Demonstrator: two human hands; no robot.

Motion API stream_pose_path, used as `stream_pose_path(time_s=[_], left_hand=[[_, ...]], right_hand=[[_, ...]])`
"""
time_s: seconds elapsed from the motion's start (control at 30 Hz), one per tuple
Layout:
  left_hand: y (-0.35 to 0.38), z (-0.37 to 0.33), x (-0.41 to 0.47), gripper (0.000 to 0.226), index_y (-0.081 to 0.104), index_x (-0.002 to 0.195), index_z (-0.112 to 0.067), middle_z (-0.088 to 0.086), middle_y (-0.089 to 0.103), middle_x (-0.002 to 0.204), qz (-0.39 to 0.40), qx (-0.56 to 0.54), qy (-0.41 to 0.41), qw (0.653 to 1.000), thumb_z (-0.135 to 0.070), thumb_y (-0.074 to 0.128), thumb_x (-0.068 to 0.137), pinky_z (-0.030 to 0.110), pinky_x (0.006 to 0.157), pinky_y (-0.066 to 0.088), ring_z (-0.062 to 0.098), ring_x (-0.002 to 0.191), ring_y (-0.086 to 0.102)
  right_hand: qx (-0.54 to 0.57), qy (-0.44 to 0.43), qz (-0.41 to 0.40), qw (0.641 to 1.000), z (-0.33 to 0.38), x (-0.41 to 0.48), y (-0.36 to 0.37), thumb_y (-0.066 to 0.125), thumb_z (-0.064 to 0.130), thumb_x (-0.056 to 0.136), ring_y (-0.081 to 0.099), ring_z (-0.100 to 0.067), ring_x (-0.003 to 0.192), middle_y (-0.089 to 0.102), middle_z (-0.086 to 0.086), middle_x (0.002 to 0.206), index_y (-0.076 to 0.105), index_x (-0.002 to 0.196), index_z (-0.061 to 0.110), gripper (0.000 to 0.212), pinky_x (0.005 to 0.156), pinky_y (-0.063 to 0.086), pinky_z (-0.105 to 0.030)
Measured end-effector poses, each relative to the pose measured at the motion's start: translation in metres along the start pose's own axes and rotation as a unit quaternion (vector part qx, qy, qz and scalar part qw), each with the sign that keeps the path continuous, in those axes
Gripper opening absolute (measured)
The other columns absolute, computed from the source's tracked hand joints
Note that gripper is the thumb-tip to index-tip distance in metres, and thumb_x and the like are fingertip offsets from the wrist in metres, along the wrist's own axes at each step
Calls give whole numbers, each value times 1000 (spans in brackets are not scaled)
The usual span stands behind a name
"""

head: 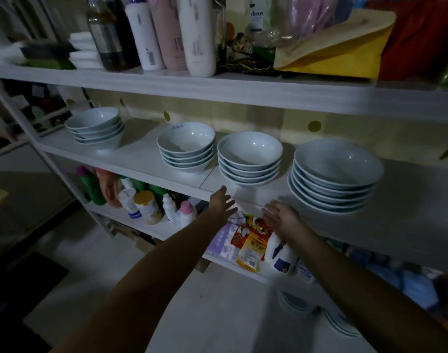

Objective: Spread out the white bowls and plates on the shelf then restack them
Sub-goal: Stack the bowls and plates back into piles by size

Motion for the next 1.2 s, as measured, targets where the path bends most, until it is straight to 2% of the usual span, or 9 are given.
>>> stream_pose_path(time_s=[0.17,0.27,0.33,0.57,0.67,0.77,0.9,1.03,1.2], left_hand=[[-1,-38,16,63,23,149,-13,13,25,155,29,-13,-9,999,-47,39,98,59,100,37,34,141,29],[-5,-51,30,69,20,150,-14,11,21,157,39,-9,-19,999,-52,38,96,62,101,35,34,142,26],[-6,-59,41,69,19,150,-12,9,20,157,45,-11,-20,999,-50,37,97,63,103,34,32,143,24],[7,-77,59,69,16,150,-2,18,32,152,112,5,-27,993,-49,25,100,53,105,35,33,137,36],[1,-79,62,64,18,149,1,19,31,151,116,11,-45,992,-42,27,102,53,101,38,32,137,36],[-8,-83,63,61,21,147,4,20,32,150,136,16,-64,989,-37,30,102,53,99,39,33,137,37],[-17,-86,61,63,24,145,5,20,36,148,143,32,-72,987,-39,32,102,53,97,41,32,134,41],[-22,-83,54,62,23,145,7,21,37,147,153,38,-90,983,-38,28,103,54,102,38,32,135,40],[-24,-81,47,63,25,144,6,21,37,147,166,51,-97,980,-41,25,103,55,105,36,32,136,39]], right_hand=[[-14,-18,27,999,36,25,35,50,38,95,54,-26,99,49,-4,98,49,112,16,28,93,48,-49],[-23,-32,34,999,50,38,41,50,45,93,41,-33,126,38,-9,138,39,138,19,53,100,42,-57],[-28,-38,49,998,56,45,45,43,50,95,46,-34,116,35,-13,145,37,144,16,60,90,45,-57],[-39,-46,37,997,55,61,54,37,51,96,66,-32,87,68,-12,99,41,142,13,61,73,51,-54],[-35,-52,29,998,55,61,57,41,50,95,56,-38,112,56,-16,122,45,136,10,58,89,44,-58],[-30,-59,5,998,51,50,62,46,48,93,59,-34,92,60,-14,107,53,122,11,48,91,44,-55],[14,-61,7,998,41,52,60,57,49,85,57,-25,68,61,-9,83,70,100,13,41,71,55,-40],[67,-49,36,996,33,36,63,50,38,93,64,-28,90,69,-12,101,61,120,13,38,81,55,-41],[88,-83,26,992,33,21,67,43,30,100,58,-26,87,67,-11,90,61,99,10,26,57,59,-40]])
Point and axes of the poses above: each hand's wrist, its own x-axis towards the middle knuckle, its own y-axis out of the palm, z = x × y, the point moved 4 cm from there along x, towards the middle knuckle
